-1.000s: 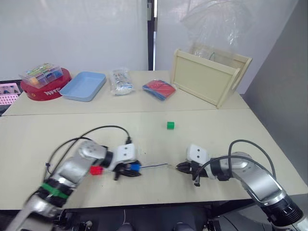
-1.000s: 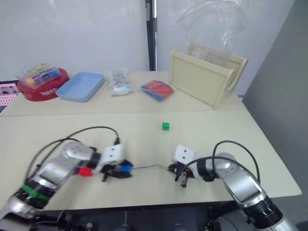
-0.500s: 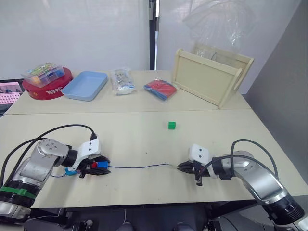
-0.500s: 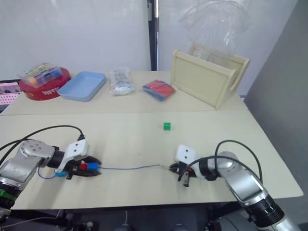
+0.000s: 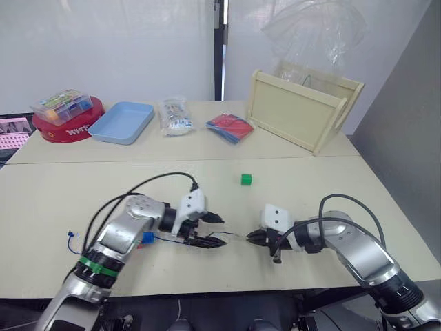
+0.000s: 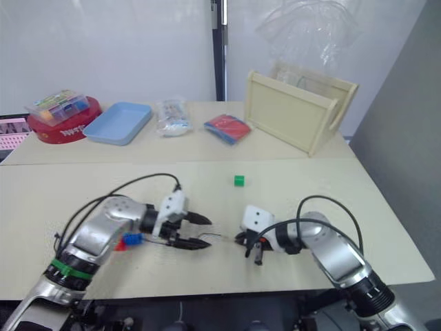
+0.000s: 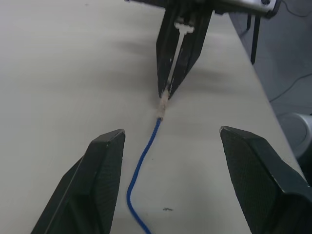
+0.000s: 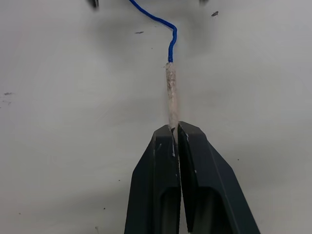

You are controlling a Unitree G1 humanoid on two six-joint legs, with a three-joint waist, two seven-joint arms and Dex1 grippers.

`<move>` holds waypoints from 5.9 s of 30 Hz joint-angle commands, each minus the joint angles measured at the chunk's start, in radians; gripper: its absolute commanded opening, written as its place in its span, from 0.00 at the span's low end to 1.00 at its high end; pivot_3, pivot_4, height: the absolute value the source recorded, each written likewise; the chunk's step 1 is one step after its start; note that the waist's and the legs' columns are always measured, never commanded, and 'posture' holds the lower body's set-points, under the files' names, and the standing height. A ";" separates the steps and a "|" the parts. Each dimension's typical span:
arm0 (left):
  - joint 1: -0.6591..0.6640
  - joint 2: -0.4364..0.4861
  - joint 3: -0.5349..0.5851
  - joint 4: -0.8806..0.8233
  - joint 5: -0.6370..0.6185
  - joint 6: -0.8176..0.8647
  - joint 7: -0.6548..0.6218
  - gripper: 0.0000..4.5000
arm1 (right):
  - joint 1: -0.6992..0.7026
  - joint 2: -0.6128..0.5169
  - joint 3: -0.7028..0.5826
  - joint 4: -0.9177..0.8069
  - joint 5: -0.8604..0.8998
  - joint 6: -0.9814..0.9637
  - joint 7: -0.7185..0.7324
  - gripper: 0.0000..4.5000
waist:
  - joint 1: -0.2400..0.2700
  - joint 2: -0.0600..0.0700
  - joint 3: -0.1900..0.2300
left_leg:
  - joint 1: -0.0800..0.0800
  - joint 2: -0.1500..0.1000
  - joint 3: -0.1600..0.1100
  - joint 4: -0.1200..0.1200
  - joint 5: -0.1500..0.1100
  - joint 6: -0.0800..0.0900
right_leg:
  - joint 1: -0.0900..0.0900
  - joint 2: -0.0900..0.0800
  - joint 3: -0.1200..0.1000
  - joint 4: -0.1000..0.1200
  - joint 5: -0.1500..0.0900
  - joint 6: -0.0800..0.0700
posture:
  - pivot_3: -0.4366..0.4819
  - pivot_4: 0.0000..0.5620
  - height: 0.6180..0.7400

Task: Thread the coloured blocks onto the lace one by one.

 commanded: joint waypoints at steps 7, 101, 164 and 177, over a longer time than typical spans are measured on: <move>-0.051 -0.068 -0.016 0.097 0.046 -0.085 0.010 0.60 | -0.014 -0.002 -0.005 -0.035 -0.002 0.024 0.006 0.00 | 0.004 0.000 0.000 | -0.001 -0.001 0.000 0.000 0.000 0.000 | 0.000 -0.001 0.000 0.000 0.000 0.000 | 0.48 0.27 1.00; 0.164 0.033 0.194 0.012 -0.049 0.009 0.099 0.00 | 0.278 0.751 -0.108 -0.022 -0.195 -0.262 -0.974 0.26 | -0.023 0.001 -0.001 | -0.008 0.000 0.000 -0.005 0.004 -0.006 | -0.016 -0.001 0.001 0.017 0.000 0.000 | 0.48 0.27 1.00; 0.142 0.033 0.086 -0.045 -0.007 -0.076 0.013 0.00 | -0.120 0.078 0.050 0.300 -0.029 -0.218 0.191 0.28 | -0.005 -0.001 -0.001 | -0.007 0.000 0.000 0.000 0.003 -0.005 | -0.013 -0.001 0.001 0.010 0.000 0.000 | 0.48 0.27 1.00; 0.123 0.009 0.082 -0.036 -0.004 -0.073 0.023 0.00 | -0.096 0.067 0.043 0.240 -0.047 -0.163 0.198 0.28 | -0.002 -0.001 -0.001 | -0.007 -0.001 0.001 0.001 0.003 -0.005 | -0.012 -0.001 0.001 0.010 0.000 0.000 | 0.48 0.27 1.00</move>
